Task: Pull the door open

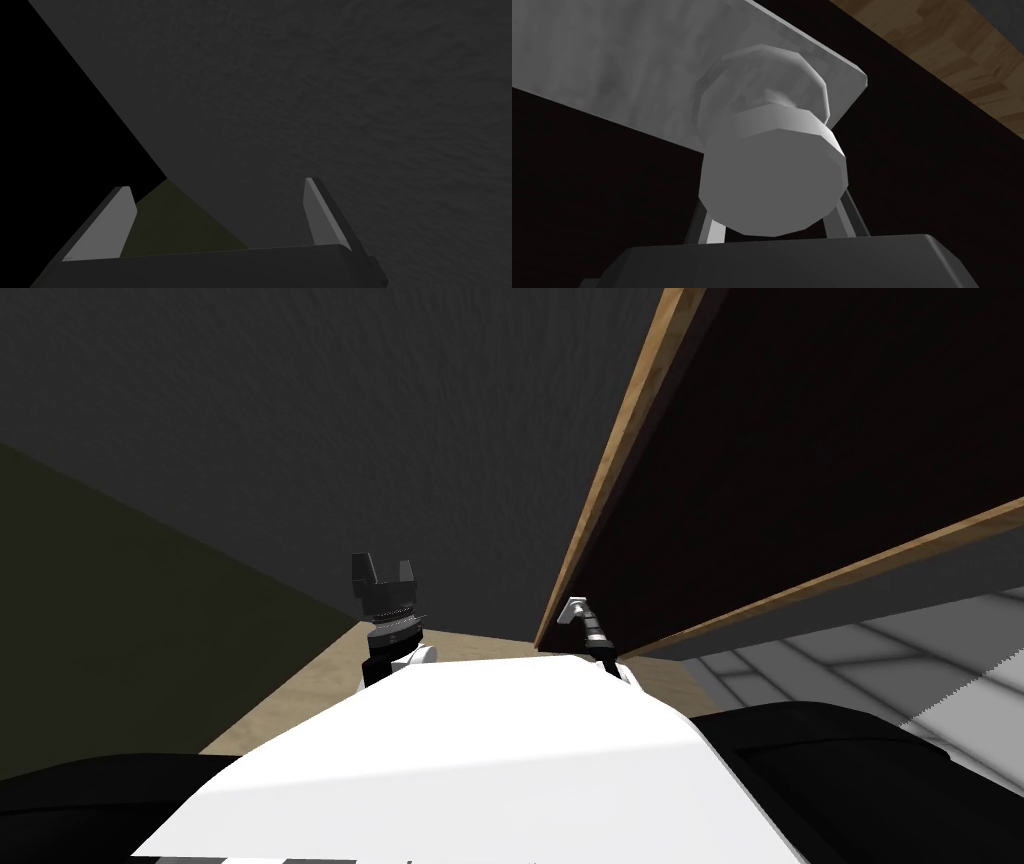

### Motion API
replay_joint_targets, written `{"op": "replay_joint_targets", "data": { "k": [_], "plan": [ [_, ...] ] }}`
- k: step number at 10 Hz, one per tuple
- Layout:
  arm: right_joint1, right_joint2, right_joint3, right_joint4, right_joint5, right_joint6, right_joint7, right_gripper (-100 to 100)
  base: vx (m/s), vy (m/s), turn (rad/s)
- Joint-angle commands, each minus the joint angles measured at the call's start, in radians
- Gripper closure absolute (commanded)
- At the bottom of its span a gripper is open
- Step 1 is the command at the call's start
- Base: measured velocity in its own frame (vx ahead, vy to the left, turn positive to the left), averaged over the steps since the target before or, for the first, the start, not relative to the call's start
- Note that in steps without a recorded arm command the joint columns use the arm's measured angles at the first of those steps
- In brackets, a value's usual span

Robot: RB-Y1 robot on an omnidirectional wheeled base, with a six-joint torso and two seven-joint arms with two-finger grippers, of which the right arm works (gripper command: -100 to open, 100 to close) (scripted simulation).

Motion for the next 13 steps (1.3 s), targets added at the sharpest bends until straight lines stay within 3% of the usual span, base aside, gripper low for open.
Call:
{"op": "replay_joint_targets", "data": {
  "k": [1, 3, 7, 8, 13],
  "plan": [
    [-0.012, -0.001, 0.021, -0.009, -0.049, 0.001, -0.049, 100, -0.076, -0.021, 0.087],
    [-0.019, -0.005, 0.033, -0.007, -0.091, 0.008, -0.087, 100, -0.074, -0.04, 0.087],
    [-0.04, -0.015, 0.068, -0.002, -0.213, 0.029, -0.195, 100, -0.07, -0.025, 0.075],
    [-0.04, -0.015, 0.068, -0.002, -0.216, 0.029, -0.199, 100, -0.053, -0.021, 0.042],
    [-0.068, -0.029, 0.115, 0.005, -0.375, 0.058, -0.341, 100, -0.075, -0.032, 0.095]
  ]
}}
